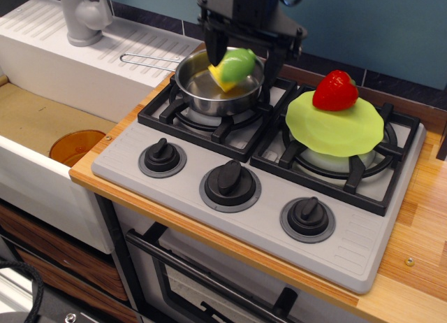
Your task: Put strawberry on plate and corncob in pot or pan on stove
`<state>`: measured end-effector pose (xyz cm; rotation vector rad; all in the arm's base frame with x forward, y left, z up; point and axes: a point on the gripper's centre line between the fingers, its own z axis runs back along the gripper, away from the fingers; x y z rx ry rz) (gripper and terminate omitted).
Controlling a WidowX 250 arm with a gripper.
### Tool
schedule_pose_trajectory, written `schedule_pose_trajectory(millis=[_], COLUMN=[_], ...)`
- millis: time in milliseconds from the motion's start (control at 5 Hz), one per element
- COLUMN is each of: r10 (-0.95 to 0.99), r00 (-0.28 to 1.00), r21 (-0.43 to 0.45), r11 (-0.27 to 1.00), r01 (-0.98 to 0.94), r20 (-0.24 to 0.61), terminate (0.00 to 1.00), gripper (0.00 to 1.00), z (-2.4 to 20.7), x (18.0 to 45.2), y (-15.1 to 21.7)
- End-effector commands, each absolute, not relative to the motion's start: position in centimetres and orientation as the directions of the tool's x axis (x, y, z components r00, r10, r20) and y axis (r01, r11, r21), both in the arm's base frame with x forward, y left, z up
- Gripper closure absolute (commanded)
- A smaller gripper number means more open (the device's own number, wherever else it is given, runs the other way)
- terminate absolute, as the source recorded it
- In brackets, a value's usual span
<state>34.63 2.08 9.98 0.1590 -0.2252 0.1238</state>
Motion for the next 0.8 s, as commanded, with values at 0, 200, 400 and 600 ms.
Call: schedule_pose_trajectory(millis=[0,200,400,600], r10=[0.094,0.122,0.161,0.147], r00=[0.949,0.944,0.939,0.939], r21=[0.144,0.130,0.107,0.083], r11=[0.979,0.977,0.974,0.980], r01=[-0.142,-0.168,-0.201,-0.181], r20=[0.299,0.305,0.303,0.312], terminate=[0.00,0.00,0.00,1.00], gripper=[0.00,0.00,0.00,0.00], z=[14.3,13.9,14.0,14.1], x=[34.6,33.5,32.4,32.0], y=[-0.3,-2.0,-3.6,-4.7])
